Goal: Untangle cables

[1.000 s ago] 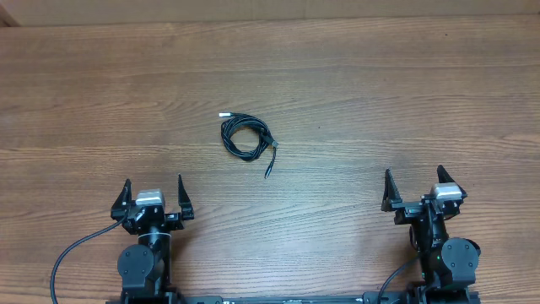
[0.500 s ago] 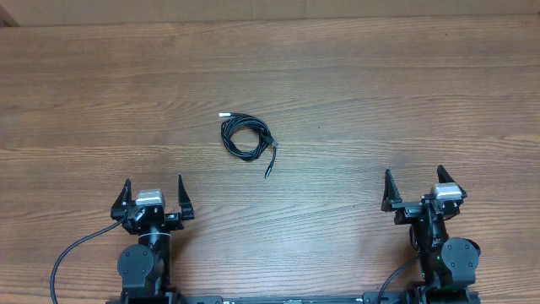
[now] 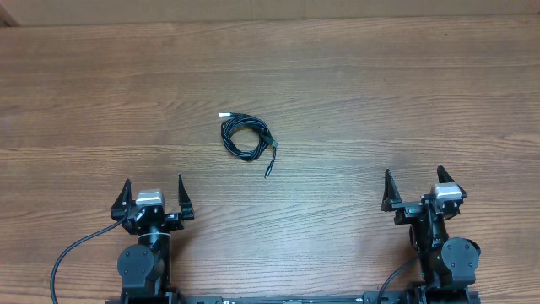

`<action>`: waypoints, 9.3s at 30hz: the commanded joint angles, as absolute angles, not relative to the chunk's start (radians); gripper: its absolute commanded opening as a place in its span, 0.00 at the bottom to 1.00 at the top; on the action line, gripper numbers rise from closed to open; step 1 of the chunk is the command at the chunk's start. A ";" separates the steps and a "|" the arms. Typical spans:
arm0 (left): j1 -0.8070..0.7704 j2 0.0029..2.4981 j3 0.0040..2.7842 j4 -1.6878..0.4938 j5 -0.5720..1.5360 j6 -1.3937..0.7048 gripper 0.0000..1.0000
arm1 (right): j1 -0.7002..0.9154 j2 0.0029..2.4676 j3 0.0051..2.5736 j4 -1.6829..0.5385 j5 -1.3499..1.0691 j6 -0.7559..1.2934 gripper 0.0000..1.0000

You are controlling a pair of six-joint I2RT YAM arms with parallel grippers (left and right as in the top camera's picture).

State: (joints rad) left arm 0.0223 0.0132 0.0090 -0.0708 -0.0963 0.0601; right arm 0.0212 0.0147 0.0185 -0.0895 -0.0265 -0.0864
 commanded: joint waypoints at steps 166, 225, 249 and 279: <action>-0.308 1.471 0.997 -0.563 -0.115 -0.593 0.70 | 0.023 0.003 0.008 -0.083 -0.027 -0.090 1.00; -0.309 1.576 0.998 -0.699 0.168 -0.266 0.91 | 0.023 0.003 0.008 -0.083 -0.027 -0.090 1.00; -0.308 1.797 1.005 -0.665 0.184 -0.156 0.04 | 0.023 0.003 0.008 -0.083 -0.027 -0.090 1.00; -0.370 1.644 1.283 -1.026 -0.014 -0.657 0.88 | 0.023 0.003 0.008 -0.083 -0.027 -0.090 1.00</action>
State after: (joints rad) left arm -0.3672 1.6329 1.2873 -1.0527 0.1722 -0.9440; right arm 0.0212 0.0147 0.0185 -0.0898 -0.0265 -0.0868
